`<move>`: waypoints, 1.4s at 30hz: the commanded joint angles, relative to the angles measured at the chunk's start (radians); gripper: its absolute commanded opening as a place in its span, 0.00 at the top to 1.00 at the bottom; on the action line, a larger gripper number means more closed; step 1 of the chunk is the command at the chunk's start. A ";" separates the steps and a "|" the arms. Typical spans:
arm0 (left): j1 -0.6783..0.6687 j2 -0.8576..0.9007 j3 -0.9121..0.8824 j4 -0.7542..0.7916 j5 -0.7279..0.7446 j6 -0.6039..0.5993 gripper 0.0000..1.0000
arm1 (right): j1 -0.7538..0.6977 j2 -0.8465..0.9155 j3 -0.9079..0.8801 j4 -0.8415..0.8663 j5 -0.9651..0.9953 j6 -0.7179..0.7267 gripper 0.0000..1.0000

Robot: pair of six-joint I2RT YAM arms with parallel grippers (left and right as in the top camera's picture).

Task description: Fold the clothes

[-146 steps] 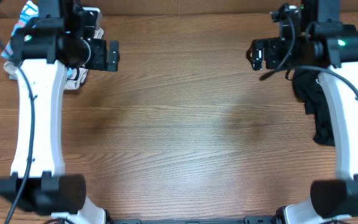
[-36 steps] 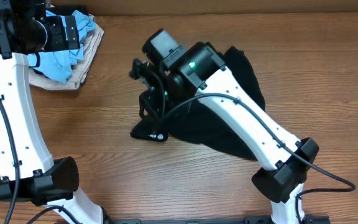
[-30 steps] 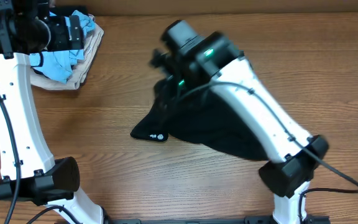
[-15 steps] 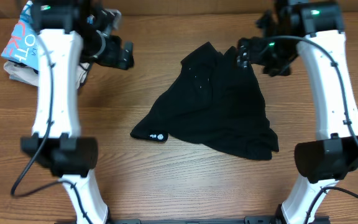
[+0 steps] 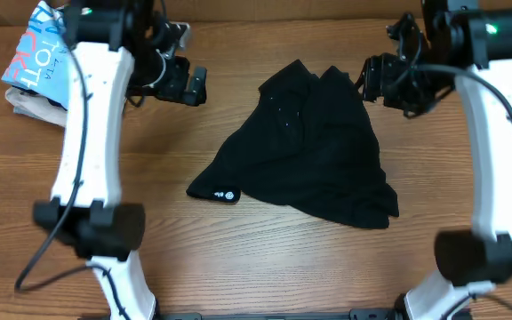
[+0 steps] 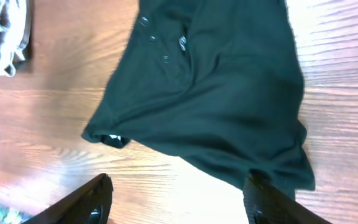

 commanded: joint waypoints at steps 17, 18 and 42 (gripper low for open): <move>-0.003 -0.478 -0.980 0.308 -0.167 -0.463 0.16 | 0.021 -0.612 -0.841 0.242 0.117 0.373 0.04; -0.003 -0.477 -1.026 0.345 -0.161 -0.472 0.18 | 0.021 -0.611 -0.858 0.256 0.108 0.373 0.04; -0.002 -0.335 -1.479 1.051 0.032 -0.530 0.04 | 0.021 -0.593 -0.925 0.335 0.104 0.369 0.05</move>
